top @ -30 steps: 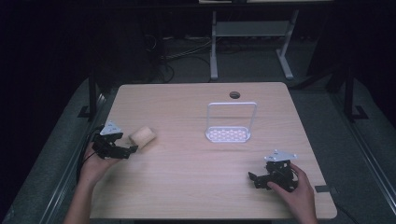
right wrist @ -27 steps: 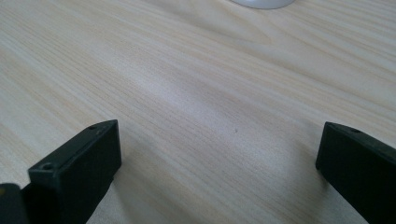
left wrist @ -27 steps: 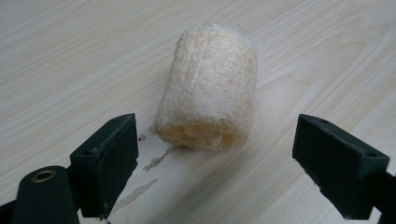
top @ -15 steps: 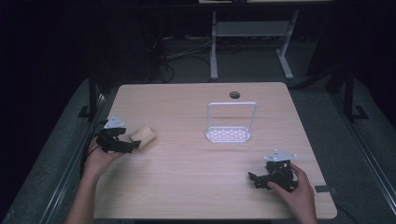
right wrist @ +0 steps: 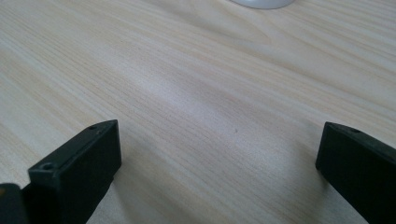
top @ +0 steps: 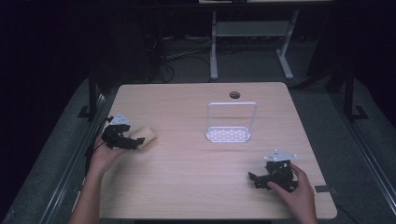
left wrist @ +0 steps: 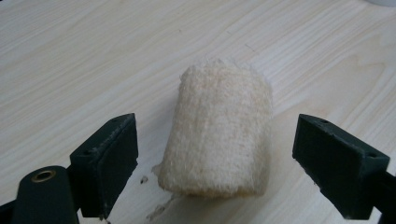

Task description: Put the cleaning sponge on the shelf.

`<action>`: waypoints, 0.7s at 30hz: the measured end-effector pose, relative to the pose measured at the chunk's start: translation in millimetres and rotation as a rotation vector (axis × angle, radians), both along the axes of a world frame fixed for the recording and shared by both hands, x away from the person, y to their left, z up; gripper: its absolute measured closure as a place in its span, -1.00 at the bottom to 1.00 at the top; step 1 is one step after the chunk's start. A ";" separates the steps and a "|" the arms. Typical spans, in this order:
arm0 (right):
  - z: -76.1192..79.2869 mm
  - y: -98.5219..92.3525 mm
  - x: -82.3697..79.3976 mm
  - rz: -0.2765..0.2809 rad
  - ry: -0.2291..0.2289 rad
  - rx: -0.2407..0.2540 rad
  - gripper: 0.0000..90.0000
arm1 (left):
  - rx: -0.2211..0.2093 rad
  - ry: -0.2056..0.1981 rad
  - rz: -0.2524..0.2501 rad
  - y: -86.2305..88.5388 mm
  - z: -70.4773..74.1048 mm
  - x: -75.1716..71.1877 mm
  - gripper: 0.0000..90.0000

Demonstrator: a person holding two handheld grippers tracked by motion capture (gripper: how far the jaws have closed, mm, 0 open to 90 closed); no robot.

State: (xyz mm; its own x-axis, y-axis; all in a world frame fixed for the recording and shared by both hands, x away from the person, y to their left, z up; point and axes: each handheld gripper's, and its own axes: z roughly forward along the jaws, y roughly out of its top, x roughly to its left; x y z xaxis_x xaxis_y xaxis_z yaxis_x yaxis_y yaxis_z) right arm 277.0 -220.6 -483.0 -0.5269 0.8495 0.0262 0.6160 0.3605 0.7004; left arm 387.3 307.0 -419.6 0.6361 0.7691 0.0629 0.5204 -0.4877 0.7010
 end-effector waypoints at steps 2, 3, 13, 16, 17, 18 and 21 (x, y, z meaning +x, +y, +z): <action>0.0 0.0 0.1 0.001 -0.001 0.000 -1.00 | 0.003 -0.001 -0.003 -2.1 0.7 2.9 -0.69; 0.0 0.0 0.0 0.000 0.000 0.000 -1.00 | 0.002 0.001 -0.004 -3.5 1.2 4.2 -0.69; 0.0 0.0 0.0 0.000 0.000 0.000 -1.00 | -0.007 0.014 -0.027 -13.7 -2.3 14.1 -0.70; 0.0 0.0 0.1 0.001 -0.001 0.000 -1.00 | 0.007 0.023 -0.031 -15.7 -5.7 17.0 -0.70; 0.0 0.0 0.0 0.000 0.000 0.000 -1.00 | 0.013 0.024 -0.033 -15.8 -6.7 18.0 -0.70; 0.0 -0.1 0.1 0.001 -0.001 0.000 -1.00 | 0.011 0.026 -0.031 -16.3 -8.0 19.1 -0.70; 0.0 0.0 0.0 0.000 0.000 0.000 -1.00 | 0.024 0.032 -0.035 -17.4 -11.2 21.7 -0.70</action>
